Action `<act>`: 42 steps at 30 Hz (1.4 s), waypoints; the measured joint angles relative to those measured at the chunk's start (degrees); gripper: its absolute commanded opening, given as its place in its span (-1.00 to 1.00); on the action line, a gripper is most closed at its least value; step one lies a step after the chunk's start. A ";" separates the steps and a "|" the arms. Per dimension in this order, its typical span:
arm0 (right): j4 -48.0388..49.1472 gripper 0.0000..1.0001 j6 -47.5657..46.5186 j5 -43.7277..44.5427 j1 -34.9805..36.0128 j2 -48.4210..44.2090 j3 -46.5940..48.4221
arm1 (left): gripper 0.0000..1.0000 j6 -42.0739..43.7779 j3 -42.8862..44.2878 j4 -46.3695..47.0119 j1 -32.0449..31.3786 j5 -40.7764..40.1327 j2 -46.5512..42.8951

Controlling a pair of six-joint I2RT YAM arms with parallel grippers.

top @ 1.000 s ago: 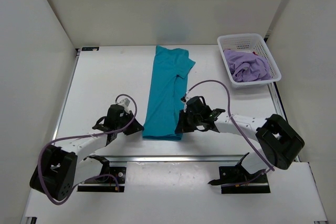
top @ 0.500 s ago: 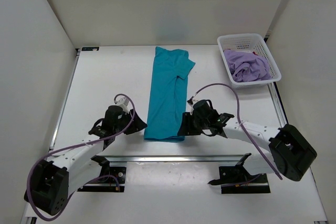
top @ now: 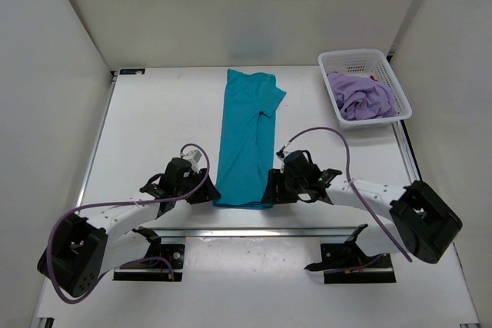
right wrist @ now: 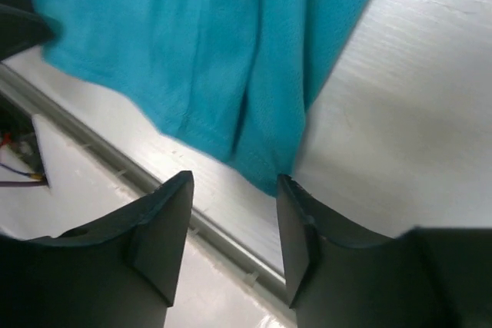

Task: Fold and stack the t-shirts
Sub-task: Grab the bottom of the folded rectangular tshirt with both arms, then fold the folded rectangular tshirt in 1/3 of the way

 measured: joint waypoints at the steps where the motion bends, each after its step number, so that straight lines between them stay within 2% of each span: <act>1: -0.48 -0.02 0.00 -0.02 -0.15 -1.25 -0.09 | 0.05 0.00 0.00 0.00 -0.24 0.00 0.00; 4: -0.52 0.01 0.04 -0.83 -1.29 -7.02 -1.36 | -0.01 0.17 0.00 -0.02 -0.46 0.00 -0.02; 7: 0.39 -0.04 0.48 -1.09 -2.86 -10.54 -3.10 | -0.07 0.26 0.00 0.00 -0.76 -0.09 0.02; 15: 1.55 -0.23 1.77 -0.85 -3.54 -5.88 -6.64 | -0.22 0.15 -0.02 0.04 -1.44 -0.07 0.55; 17: 3.28 -0.28 2.19 -1.44 -3.54 -4.57 -6.67 | -0.31 0.07 -0.02 0.22 -1.60 -0.02 0.76; 19: 5.40 -0.40 2.34 -1.92 -3.54 -3.30 -6.67 | -0.42 -0.04 -0.02 0.44 -1.92 -0.04 1.11; 24: 10.03 -1.00 3.41 -3.02 -2.73 0.04 -7.08 | -0.90 -0.28 -0.02 0.35 -2.32 0.13 1.16; 26: 10.54 -1.00 3.78 -2.89 -1.77 0.02 -7.41 | -1.00 -0.20 -0.07 -0.15 -2.32 0.09 0.48; 29: 9.97 -1.00 4.33 -2.01 0.31 -1.86 -8.17 | -1.00 -0.04 -0.57 -2.10 -2.29 0.22 -2.62; 36: 0.17 -1.00 6.08 1.11 6.03 -14.78 -9.86 | -1.00 -0.35 -0.17 -13.46 -2.23 1.73 -17.14; 39: -4.07 -1.00 4.00 1.36 1.16 -16.79 -6.80 | -1.00 -0.46 4.92 -15.76 -1.79 2.60 -16.06; 42: -5.77 -1.00 0.20 0.74 -7.80 -14.21 -0.44 | -1.00 -0.50 12.07 -13.27 -0.70 2.86 -8.20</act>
